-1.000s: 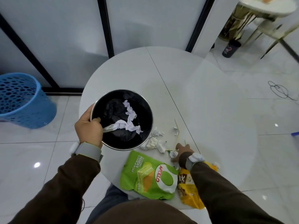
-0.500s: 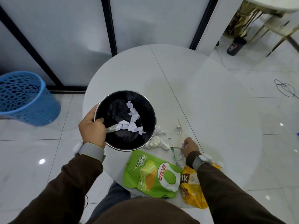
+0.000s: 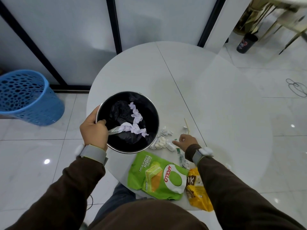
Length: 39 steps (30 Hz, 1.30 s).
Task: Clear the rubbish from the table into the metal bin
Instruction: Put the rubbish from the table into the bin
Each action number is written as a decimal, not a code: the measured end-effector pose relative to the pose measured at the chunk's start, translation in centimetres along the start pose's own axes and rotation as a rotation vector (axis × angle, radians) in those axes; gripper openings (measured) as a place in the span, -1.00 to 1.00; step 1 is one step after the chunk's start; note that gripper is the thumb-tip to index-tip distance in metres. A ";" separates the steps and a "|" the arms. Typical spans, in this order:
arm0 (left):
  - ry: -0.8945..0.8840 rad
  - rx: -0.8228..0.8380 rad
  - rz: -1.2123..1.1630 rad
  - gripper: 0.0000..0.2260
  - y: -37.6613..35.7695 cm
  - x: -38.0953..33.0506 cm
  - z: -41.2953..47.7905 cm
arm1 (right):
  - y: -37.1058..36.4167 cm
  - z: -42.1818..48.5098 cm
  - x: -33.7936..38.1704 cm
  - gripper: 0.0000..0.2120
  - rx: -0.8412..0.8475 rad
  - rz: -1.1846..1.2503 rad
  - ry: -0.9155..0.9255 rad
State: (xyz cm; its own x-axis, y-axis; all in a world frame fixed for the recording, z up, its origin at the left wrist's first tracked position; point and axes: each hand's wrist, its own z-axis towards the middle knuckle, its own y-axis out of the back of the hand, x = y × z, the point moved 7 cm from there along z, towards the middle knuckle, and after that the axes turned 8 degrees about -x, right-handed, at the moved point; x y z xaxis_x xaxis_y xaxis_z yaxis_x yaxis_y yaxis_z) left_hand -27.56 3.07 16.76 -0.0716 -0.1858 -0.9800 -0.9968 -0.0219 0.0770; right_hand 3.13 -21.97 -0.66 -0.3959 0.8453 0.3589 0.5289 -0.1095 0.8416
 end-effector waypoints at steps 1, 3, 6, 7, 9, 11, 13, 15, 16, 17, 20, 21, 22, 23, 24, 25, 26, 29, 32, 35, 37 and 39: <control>-0.003 -0.001 0.002 -0.47 0.1 0.0 0.1 | -0.5 0.1 0.6 -0.59 0.028 -0.092 0.029; -0.003 -0.008 0.002 -0.47 0.2 0.0 0.2 | -1.5 0.2 1.9 -0.58 0.061 -0.208 0.107; -0.008 -0.019 0.005 -0.47 0.5 -0.2 0.2 | -2.9 0.1 3.3 -0.50 0.059 -0.187 0.180; -0.013 -0.021 0.005 -0.47 0.5 -0.3 0.1 | -3.2 0.0 3.5 -0.39 0.055 -0.208 0.195; -0.017 -0.019 0.001 -0.47 0.6 -0.5 0.0 | -3.8 -0.1 3.9 -0.29 0.037 -0.306 0.215; -0.019 -0.015 -0.001 -0.46 0.7 -0.6 0.0 | -4.6 0.0 3.9 -0.37 0.058 -0.378 0.216; -0.018 -0.014 0.005 -0.46 0.7 -0.6 0.0 | -5.3 0.2 3.6 -0.51 0.105 -0.417 0.218; -0.016 -0.018 0.011 -0.46 0.7 -0.5 0.1 | -5.7 0.4 3.1 -0.62 0.138 -0.415 0.211; -0.014 -0.019 0.013 -0.47 0.7 -0.4 0.1 | -5.8 0.4 2.9 -0.65 0.141 -0.393 0.207; -0.010 -0.021 0.014 -0.47 0.7 -0.2 0.2 | -5.6 0.4 2.7 -0.65 0.135 -0.365 0.200; 0.013 -0.025 0.013 -0.47 0.8 0.4 0.4 | -4.5 0.3 2.5 -0.68 0.036 -0.226 0.187; 0.016 -0.022 0.018 -0.47 0.7 0.4 0.4 | -3.9 0.3 2.6 -0.72 -0.008 -0.179 0.210; 0.020 -0.020 0.025 -0.48 0.7 0.5 0.4 | -3.5 0.3 2.8 -0.76 -0.038 -0.138 0.244; 0.023 -0.019 0.028 -0.48 0.6 0.6 0.4 | -3.3 0.3 3.1 -0.78 -0.054 -0.108 0.280; 0.026 -0.018 0.028 -0.48 0.6 0.7 0.4 | -3.1 0.2 3.5 -0.77 -0.058 -0.091 0.315; 0.026 -0.015 0.028 -0.48 0.6 0.7 0.3 | -3.1 0.0 3.9 -0.73 -0.056 -0.085 0.339; 0.023 -0.014 0.031 -0.48 0.5 0.7 0.3 | -3.1 -0.1 4.4 -0.67 -0.058 -0.075 0.358; 0.021 -0.011 0.043 -0.48 0.6 0.7 0.3 | -3.6 -0.7 5.9 -0.58 -0.063 -0.042 0.397; 0.027 -0.015 0.030 -0.46 0.5 0.6 0.3 | -4.8 -0.8 6.8 -0.57 -0.013 -0.067 0.414; 0.031 -0.016 0.021 -0.45 0.5 0.5 0.3 | -6.1 -0.6 6.9 -0.42 0.071 -0.227 0.388; 0.035 -0.013 0.015 -0.46 0.5 0.6 0.4 | -6.8 -0.5 6.9 -0.46 0.109 -0.315 0.387; 0.035 -0.012 0.016 -0.47 0.5 0.6 0.3 | -7.2 -0.4 6.6 -0.56 0.112 -0.320 0.373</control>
State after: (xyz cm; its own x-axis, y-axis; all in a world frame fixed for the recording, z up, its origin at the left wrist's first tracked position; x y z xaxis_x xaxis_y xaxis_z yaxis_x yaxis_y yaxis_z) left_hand -28.15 3.28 16.15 -0.0863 -0.2203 -0.9716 -0.9950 -0.0299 0.0952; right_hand -3.60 -15.80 -4.20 -0.7818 0.5808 0.2269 0.4064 0.1985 0.8919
